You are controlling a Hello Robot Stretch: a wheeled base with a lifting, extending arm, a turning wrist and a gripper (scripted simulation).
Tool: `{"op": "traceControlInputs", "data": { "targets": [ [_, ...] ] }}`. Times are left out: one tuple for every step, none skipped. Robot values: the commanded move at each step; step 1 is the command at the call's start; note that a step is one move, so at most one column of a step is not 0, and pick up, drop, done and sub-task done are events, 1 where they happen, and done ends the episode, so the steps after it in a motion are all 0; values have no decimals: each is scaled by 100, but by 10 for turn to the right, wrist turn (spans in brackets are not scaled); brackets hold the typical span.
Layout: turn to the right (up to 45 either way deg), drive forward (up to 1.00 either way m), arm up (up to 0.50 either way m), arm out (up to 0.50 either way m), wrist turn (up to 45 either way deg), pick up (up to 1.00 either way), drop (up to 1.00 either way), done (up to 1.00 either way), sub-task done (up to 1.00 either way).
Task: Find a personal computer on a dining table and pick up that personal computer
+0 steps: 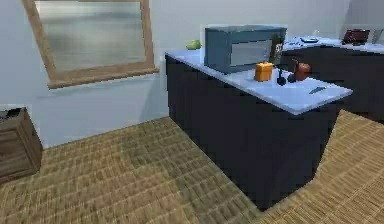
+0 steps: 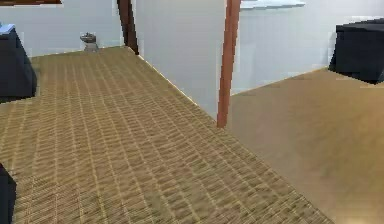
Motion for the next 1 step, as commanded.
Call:
{"op": "traceControlInputs", "data": {
  "targets": [
    [450,0,0,0,0,0,0,0,0]
  ]
}}
